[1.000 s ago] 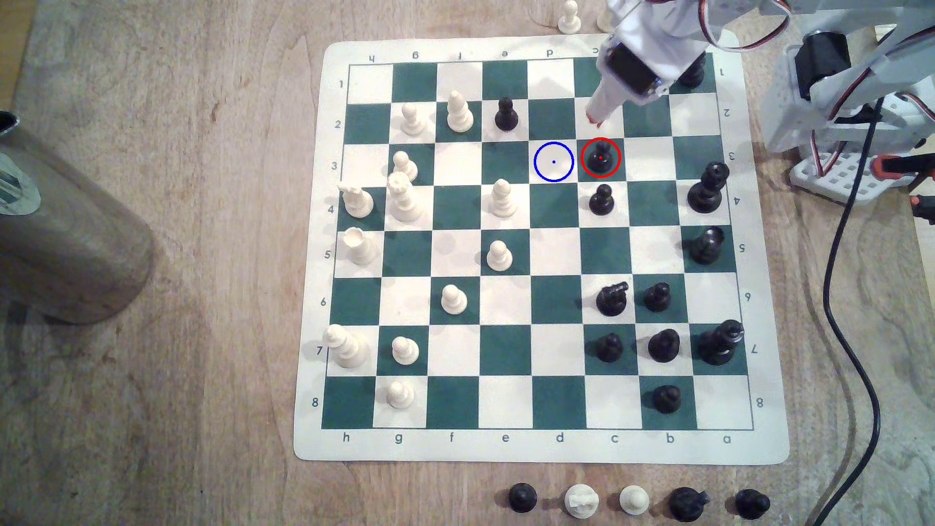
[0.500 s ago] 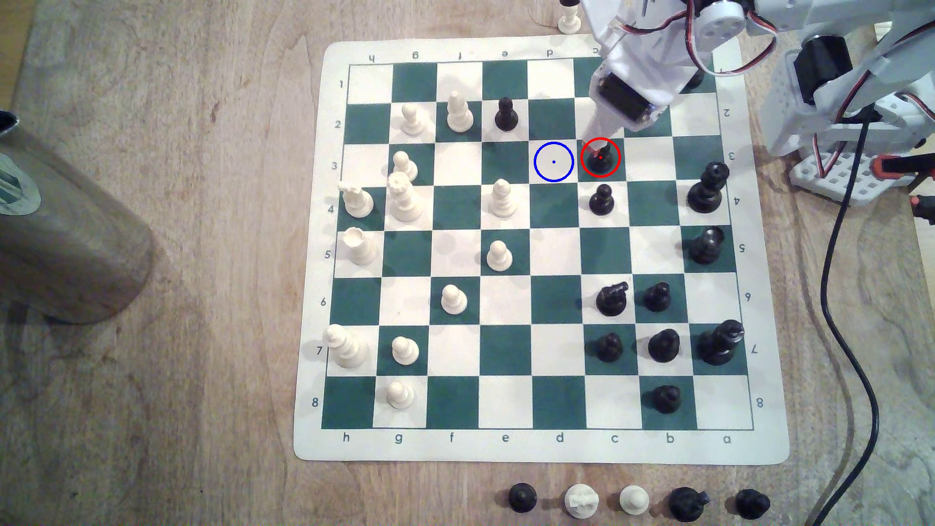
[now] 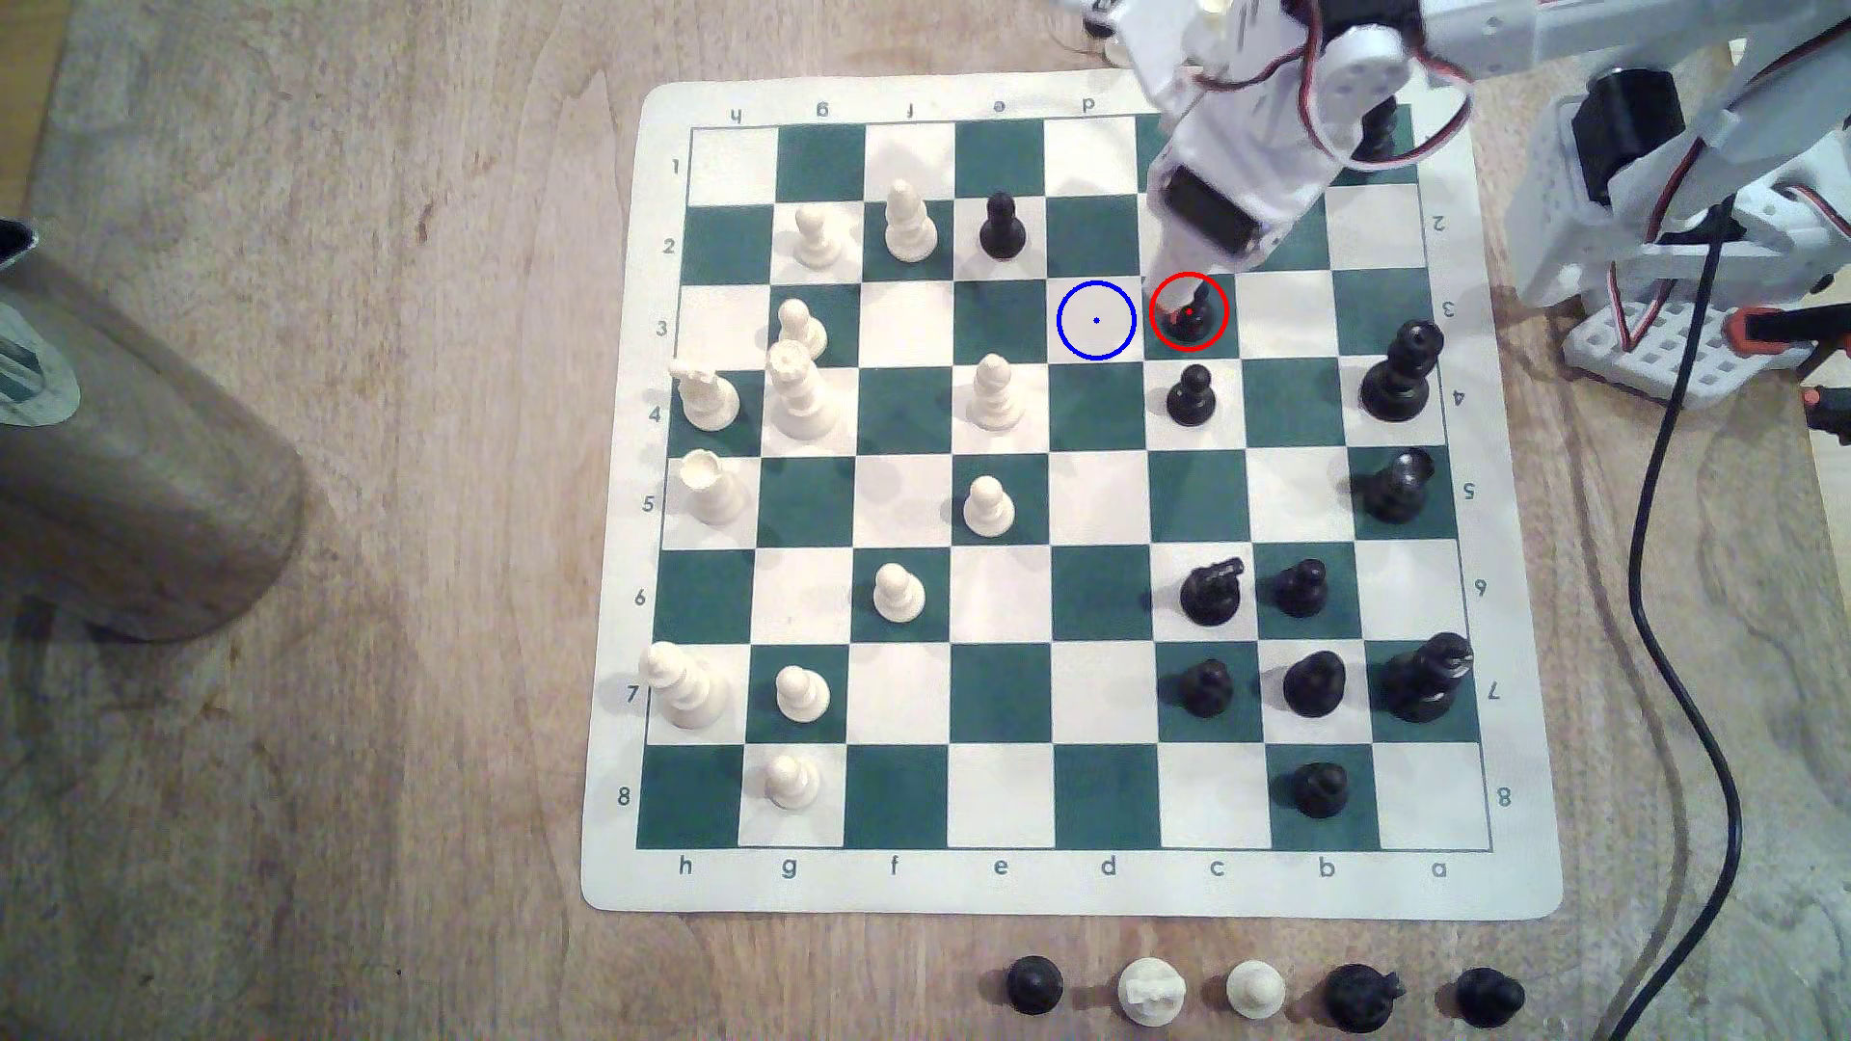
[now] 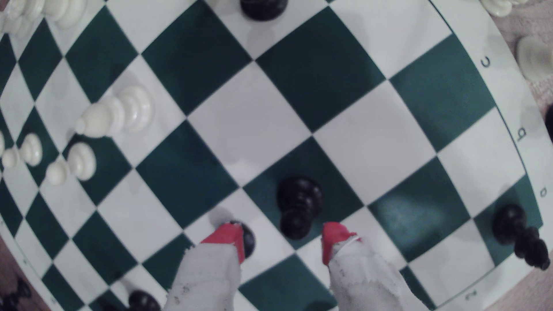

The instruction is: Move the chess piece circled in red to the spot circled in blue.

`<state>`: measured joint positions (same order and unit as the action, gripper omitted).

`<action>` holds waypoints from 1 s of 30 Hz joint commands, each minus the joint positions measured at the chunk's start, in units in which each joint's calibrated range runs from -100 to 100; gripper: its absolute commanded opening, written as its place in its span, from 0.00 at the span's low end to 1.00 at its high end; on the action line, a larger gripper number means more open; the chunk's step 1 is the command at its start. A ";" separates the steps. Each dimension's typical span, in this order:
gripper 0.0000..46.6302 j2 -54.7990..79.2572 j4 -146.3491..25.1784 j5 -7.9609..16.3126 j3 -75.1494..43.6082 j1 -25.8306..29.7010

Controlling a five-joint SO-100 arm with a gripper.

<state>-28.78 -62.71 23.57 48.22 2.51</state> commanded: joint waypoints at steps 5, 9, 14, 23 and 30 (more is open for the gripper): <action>0.26 3.14 1.78 0.20 -1.16 0.27; 0.26 4.50 2.10 0.24 -1.34 0.50; 0.26 5.61 2.43 0.54 -1.52 0.82; 0.25 8.66 4.23 1.03 -2.16 1.29; 0.24 9.17 4.56 1.12 -2.16 1.29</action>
<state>-19.23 -58.80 24.49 48.22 3.76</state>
